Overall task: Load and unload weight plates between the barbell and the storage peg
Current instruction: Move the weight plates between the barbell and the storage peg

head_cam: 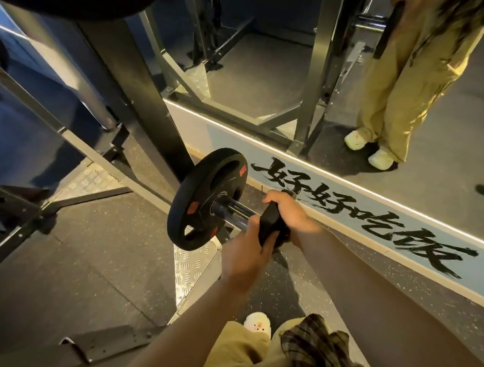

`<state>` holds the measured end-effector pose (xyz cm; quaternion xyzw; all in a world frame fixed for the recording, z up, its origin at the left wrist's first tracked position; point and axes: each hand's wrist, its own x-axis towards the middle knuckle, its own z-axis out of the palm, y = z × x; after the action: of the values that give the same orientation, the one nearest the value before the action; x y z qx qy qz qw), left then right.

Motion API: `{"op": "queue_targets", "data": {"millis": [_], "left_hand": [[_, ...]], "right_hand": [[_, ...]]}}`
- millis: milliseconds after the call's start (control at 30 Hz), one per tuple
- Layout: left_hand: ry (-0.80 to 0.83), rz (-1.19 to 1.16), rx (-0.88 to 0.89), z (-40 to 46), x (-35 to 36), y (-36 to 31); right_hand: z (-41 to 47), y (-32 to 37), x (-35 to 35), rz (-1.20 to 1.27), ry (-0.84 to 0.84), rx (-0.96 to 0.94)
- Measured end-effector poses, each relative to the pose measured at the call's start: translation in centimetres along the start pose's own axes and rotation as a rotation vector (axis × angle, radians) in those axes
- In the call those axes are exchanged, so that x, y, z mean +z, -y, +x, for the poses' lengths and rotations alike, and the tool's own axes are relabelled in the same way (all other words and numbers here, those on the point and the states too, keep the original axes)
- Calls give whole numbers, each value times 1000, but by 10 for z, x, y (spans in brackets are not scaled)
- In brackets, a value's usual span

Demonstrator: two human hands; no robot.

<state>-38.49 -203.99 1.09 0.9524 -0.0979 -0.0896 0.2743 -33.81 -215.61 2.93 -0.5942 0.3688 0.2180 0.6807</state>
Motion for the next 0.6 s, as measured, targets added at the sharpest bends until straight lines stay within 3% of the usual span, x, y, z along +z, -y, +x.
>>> {"op": "queue_targets", "data": {"millis": [200,467,600], "left_hand": [[-75,54,172,24,-8,-5],[-186,11,235,26,-4,-1],[-96,-5,128,17,-4,8]], "right_hand": [[14,6,-8,130,71,118],[17,7,-6,105,64,129],[15,0,7,139,-2,36]]}}
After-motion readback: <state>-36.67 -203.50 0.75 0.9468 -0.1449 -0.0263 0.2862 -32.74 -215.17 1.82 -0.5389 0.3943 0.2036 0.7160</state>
